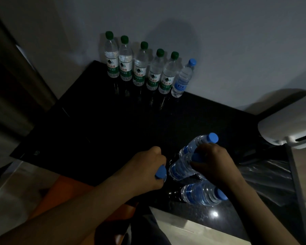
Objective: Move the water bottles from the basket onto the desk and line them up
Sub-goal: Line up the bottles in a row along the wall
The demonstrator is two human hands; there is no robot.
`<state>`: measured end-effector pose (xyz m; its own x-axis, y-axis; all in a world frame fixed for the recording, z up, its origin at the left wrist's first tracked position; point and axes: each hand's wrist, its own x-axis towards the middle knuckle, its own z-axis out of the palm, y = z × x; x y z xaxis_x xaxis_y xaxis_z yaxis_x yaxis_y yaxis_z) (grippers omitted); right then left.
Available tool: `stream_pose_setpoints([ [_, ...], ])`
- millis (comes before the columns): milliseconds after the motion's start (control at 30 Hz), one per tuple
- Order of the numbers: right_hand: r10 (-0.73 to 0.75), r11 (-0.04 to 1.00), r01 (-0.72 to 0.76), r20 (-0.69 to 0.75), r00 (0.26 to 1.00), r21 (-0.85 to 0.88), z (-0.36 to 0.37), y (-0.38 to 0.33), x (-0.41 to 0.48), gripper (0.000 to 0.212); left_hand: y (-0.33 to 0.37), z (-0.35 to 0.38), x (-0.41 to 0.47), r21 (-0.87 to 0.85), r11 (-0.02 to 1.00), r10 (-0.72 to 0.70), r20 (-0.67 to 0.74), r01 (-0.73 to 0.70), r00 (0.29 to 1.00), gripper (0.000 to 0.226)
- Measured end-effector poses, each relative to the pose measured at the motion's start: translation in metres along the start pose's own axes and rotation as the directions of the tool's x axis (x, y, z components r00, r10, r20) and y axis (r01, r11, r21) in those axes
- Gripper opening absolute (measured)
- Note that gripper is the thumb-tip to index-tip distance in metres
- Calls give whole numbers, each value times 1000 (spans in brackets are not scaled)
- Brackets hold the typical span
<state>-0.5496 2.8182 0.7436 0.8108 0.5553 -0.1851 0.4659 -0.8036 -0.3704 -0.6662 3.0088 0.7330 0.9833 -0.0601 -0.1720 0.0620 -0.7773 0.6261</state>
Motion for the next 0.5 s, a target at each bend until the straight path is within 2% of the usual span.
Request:
stream_pose_setpoints([
  [233,29,999,-29,-6,1000,26,-16,-6,6,16,-7,-13,1,-40,998,-47,-37,46,998,24],
  [500,-41,997,45,-58,997,60,-44,-13,23,18,-11,-44,21,-83,993,-89,-128,79,988,26],
])
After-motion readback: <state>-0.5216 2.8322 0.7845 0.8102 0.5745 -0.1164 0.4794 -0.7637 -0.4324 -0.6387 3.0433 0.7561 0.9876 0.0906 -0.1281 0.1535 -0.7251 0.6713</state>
